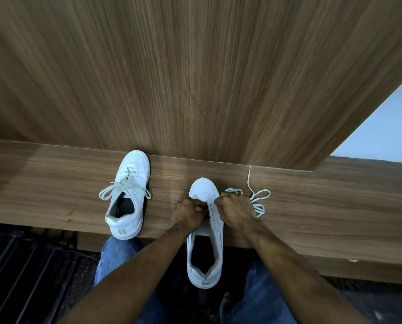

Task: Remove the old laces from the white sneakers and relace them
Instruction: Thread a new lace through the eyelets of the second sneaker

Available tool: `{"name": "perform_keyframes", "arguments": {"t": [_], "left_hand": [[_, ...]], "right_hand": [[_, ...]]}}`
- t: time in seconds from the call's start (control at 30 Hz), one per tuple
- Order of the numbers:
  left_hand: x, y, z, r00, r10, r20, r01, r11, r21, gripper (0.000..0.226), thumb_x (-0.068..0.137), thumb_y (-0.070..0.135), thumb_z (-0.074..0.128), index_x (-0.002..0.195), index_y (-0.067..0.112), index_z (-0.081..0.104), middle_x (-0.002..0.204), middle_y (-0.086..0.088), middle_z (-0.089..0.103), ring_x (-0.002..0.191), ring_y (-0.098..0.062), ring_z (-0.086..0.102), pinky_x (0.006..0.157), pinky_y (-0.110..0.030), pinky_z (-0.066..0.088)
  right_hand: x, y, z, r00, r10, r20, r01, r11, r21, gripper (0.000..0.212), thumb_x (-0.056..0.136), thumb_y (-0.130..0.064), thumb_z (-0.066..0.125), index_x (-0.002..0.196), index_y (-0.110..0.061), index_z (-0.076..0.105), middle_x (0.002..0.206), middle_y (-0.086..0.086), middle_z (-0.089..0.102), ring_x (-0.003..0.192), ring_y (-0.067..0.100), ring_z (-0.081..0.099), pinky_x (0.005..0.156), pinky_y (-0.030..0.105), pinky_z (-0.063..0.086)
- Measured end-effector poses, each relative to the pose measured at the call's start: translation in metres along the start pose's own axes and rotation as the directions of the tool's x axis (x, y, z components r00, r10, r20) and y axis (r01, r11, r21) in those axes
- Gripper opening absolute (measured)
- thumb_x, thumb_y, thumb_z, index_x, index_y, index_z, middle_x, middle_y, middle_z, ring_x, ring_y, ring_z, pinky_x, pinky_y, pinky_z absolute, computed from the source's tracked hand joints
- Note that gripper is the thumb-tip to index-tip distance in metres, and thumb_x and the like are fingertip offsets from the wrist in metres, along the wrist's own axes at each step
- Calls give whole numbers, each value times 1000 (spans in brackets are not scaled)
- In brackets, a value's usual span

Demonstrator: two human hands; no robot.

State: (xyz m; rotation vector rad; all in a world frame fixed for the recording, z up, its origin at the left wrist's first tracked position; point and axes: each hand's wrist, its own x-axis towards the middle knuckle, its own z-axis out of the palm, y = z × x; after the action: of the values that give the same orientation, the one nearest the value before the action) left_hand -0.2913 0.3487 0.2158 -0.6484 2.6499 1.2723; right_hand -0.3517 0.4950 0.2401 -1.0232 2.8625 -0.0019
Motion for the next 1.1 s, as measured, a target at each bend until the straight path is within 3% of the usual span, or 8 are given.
{"name": "perform_keyframes", "arguments": {"t": [0.23, 0.43, 0.63, 0.73, 0.8, 0.93, 1.03, 1.1], "left_hand": [[0, 2, 0, 1000, 6, -7, -5, 999, 33, 18, 83, 30, 67, 99, 30, 75, 122, -6, 50, 107, -22, 59, 86, -31, 51], [5, 7, -1, 999, 43, -16, -39, 986, 163, 23, 88, 26, 58, 106, 28, 72, 118, -8, 52, 106, -26, 58, 83, -30, 49], [11, 8, -11, 976, 188, 112, -218, 896, 388, 18, 91, 33, 51, 100, 24, 63, 115, -4, 49, 103, -27, 56, 78, -35, 46], [15, -1, -11, 974, 214, 77, -227, 941, 251, 12, 90, 30, 53, 91, 21, 61, 103, 0, 51, 91, -22, 57, 77, -34, 46], [16, -8, -11, 982, 187, 28, -188, 982, 29, 10, 88, 22, 56, 79, 20, 59, 92, 0, 55, 84, -21, 57, 74, -34, 46], [13, -15, -17, 997, 28, 66, 4, 899, -438, 20, 89, 11, 53, 71, 18, 55, 72, -2, 57, 67, -19, 55, 59, -33, 45], [9, -15, -16, 997, -3, 79, 40, 878, -477, 23, 95, 3, 48, 75, 13, 53, 70, -3, 55, 63, -15, 53, 51, -25, 40], [8, -13, -16, 997, 1, 75, 34, 882, -469, 23, 95, 3, 48, 75, 13, 54, 70, -3, 55, 64, -16, 53, 48, -23, 40]], "right_hand": [[7, -4, -14, 981, -180, 75, 188, 974, -123, 22, 83, -4, 49, 95, -11, 66, 101, 5, 60, 85, 32, 63, 56, 32, 28], [6, -3, 4, 999, -11, -36, 16, 988, 153, 25, 90, -13, 50, 100, -22, 71, 103, -4, 64, 94, 25, 63, 63, 32, 39], [5, -2, 16, 993, 106, -46, -83, 933, 349, 24, 89, -17, 53, 103, -25, 71, 107, -3, 68, 100, 24, 63, 77, 33, 49], [4, -1, 20, 989, 148, -27, -120, 885, 450, 22, 87, -19, 54, 102, -26, 69, 106, -4, 65, 100, 21, 62, 77, 33, 49], [4, -1, 23, 986, 167, -21, -125, 809, 575, 23, 86, -25, 58, 106, -27, 69, 108, -7, 62, 100, 17, 62, 83, 36, 51], [9, -6, 24, 997, 70, -20, -39, 749, 661, 26, 83, -39, 57, 101, -27, 70, 106, -8, 62, 99, 17, 63, 86, 41, 51], [12, -8, 18, 997, 69, -18, -45, 808, 588, 14, 87, -25, 59, 97, -21, 69, 106, -4, 60, 96, 22, 61, 82, 42, 50], [13, -9, 17, 998, 61, -29, -34, 825, 564, 21, 87, -21, 59, 107, -22, 64, 111, -2, 58, 99, 24, 61, 82, 42, 50]]}}
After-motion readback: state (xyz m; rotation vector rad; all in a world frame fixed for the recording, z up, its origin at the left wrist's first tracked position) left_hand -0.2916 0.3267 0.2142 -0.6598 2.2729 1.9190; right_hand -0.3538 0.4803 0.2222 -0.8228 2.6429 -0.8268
